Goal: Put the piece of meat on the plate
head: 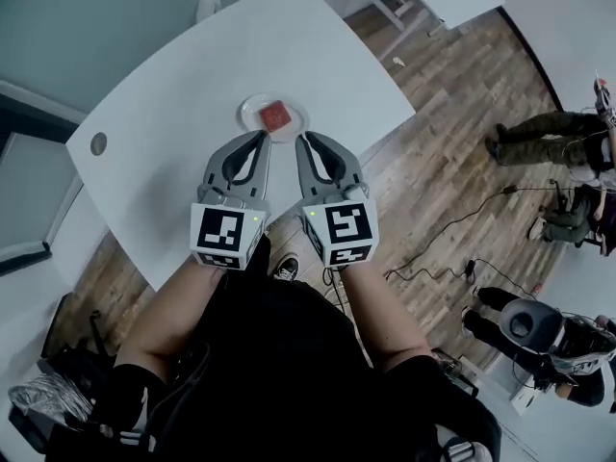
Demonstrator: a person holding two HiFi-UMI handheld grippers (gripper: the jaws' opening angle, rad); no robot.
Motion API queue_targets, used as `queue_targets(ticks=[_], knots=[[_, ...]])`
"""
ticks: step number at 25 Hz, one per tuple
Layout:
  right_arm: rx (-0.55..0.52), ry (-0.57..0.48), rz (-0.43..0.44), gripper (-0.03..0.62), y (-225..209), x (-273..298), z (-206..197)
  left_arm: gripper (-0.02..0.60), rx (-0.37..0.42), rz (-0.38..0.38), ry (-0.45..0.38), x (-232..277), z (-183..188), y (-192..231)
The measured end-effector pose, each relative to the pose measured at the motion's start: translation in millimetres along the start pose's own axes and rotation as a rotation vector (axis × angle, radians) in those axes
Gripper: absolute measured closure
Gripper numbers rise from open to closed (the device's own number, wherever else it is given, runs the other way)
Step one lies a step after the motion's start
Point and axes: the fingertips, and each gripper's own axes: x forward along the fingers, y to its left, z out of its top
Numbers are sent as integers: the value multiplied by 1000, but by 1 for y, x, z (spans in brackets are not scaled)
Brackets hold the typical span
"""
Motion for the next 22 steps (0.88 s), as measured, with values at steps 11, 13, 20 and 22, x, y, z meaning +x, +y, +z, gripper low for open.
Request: queue_targets(ticks=[11, 13, 20, 22], knots=[[-28, -288, 7, 591, 51, -159, 66, 578, 27, -33, -131, -113, 65, -96], [-22, -330, 0, 591, 53, -181, 67, 578, 50, -23, -147, -123, 69, -109], [-30, -368, -28, 591, 50, -227, 61, 578, 65, -16, -181, -147, 75, -145], [-30, -381, -29, 591, 50, -233, 63, 578, 72, -15, -185, -150, 76, -150]])
